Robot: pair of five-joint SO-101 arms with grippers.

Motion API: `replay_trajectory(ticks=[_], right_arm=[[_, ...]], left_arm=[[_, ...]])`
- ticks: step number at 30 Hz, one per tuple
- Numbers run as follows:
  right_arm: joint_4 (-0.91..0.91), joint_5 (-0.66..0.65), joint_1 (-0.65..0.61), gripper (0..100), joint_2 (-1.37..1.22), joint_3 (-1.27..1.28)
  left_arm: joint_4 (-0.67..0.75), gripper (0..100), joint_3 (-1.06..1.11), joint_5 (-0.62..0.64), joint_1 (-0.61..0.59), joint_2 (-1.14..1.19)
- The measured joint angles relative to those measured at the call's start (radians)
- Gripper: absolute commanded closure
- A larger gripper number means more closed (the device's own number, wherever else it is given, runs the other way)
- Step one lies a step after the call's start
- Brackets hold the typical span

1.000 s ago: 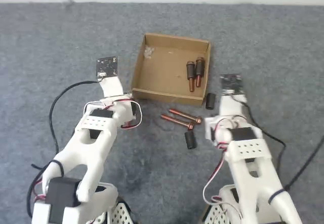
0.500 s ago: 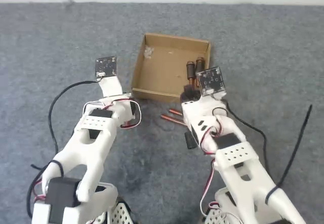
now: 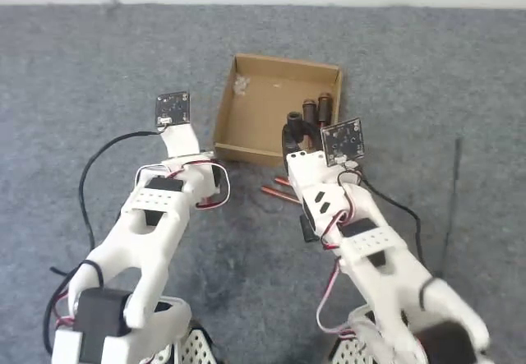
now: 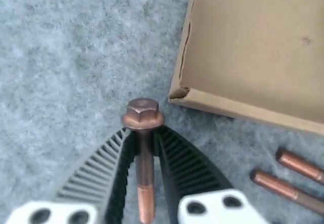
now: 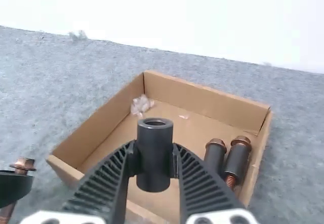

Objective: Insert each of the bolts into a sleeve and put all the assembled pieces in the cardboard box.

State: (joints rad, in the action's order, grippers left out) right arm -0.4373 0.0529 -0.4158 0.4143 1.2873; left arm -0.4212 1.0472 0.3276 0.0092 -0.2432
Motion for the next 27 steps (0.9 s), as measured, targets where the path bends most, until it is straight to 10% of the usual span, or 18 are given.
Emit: replay_trajectory(ticks=[27], right_arm=[[-0.918, 0.002, -0.058, 99.1, -0.382, 0.367]], left_arm=[[0.123, 99, 0.049, 0.0, -0.012, -0.006]])
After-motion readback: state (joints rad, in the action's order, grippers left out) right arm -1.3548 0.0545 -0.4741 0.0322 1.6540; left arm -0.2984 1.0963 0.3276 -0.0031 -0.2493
